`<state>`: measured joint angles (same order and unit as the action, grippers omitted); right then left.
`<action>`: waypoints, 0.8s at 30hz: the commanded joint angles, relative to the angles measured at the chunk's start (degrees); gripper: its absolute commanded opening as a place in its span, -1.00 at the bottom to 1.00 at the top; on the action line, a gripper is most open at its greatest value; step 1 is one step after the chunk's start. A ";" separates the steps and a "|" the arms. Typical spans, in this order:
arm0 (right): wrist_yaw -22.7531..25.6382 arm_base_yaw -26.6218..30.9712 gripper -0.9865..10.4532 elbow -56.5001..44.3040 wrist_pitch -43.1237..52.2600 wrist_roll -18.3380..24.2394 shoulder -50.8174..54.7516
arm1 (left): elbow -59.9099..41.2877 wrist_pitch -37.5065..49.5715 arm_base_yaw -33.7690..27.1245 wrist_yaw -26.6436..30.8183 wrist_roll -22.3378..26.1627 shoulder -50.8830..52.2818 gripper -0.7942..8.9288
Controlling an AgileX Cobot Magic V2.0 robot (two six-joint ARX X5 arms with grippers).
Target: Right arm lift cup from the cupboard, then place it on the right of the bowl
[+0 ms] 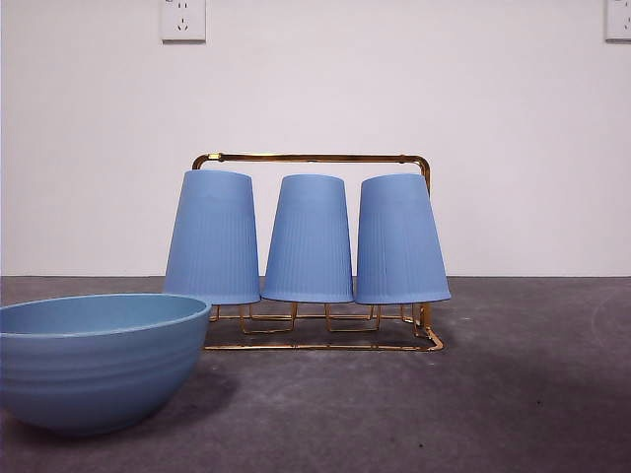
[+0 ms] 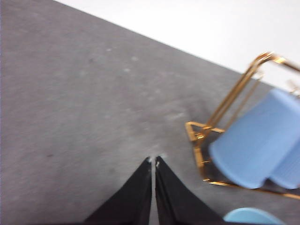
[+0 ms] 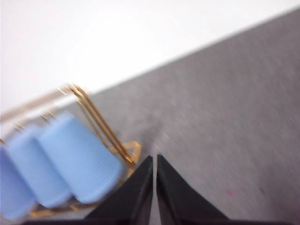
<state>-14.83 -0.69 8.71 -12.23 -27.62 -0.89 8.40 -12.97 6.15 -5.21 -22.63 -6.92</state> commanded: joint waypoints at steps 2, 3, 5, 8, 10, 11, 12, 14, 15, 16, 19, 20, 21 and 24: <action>-0.33 -0.81 -0.81 6.40 -2.56 -2.03 -2.80 | 4.48 0.55 2.01 -1.18 -2.54 -4.37 -0.82; -0.66 -1.03 -0.81 8.17 -3.15 -2.01 -3.91 | 5.84 0.52 2.54 -1.38 -2.51 -5.79 -0.82; -1.92 -1.31 -0.81 11.30 -3.78 -1.99 -6.21 | 8.70 0.33 3.43 -1.81 -2.23 -8.61 -0.82; -4.70 -1.51 -0.81 16.00 -5.07 -1.92 -10.27 | 13.55 -0.02 4.50 -3.96 -1.95 -13.55 -0.82; -7.04 -1.51 -0.81 19.12 -6.05 -1.46 -13.18 | 17.35 -1.16 5.14 -5.55 -1.01 -17.29 -0.82; -8.02 -1.51 -0.81 20.44 -6.45 -0.90 -14.38 | 19.02 -1.75 5.38 -6.32 -0.37 -18.91 -0.82; -9.35 -1.51 -0.81 21.92 -6.95 -0.11 -15.76 | 20.98 -2.60 5.62 -7.26 0.37 -20.79 -0.82; -11.87 -1.51 -0.81 24.68 -8.28 1.36 -18.36 | 24.52 -4.33 6.16 -9.38 1.40 -24.37 -0.82; -13.22 -1.51 -0.81 26.08 -9.25 2.25 -19.69 | 26.27 -5.29 6.43 -10.51 1.77 -26.08 -0.82; -14.53 -1.51 -0.81 27.26 -10.12 3.17 -20.90 | 27.89 -6.16 6.73 -11.63 2.43 -27.69 -0.82; -18.73 -1.64 -0.81 30.88 -13.20 6.73 -24.52 | 32.59 -9.09 7.74 -15.28 4.83 -32.37 -0.82; -19.85 -1.81 -0.81 31.82 -14.05 7.85 -25.46 | 33.83 -10.12 8.04 -16.50 5.68 -33.55 -0.82; -20.65 -2.03 -0.81 32.81 -15.08 9.16 -26.40 | 35.01 -11.17 8.39 -17.62 6.36 -34.69 -0.82; -22.32 -2.99 -0.81 36.30 -19.76 14.60 -29.77 | 38.66 -14.69 9.60 -21.09 9.44 -38.14 -0.82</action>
<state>-36.82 -3.49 44.10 -31.90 -17.65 -30.11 45.78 -27.68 15.49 -25.41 -16.25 -44.36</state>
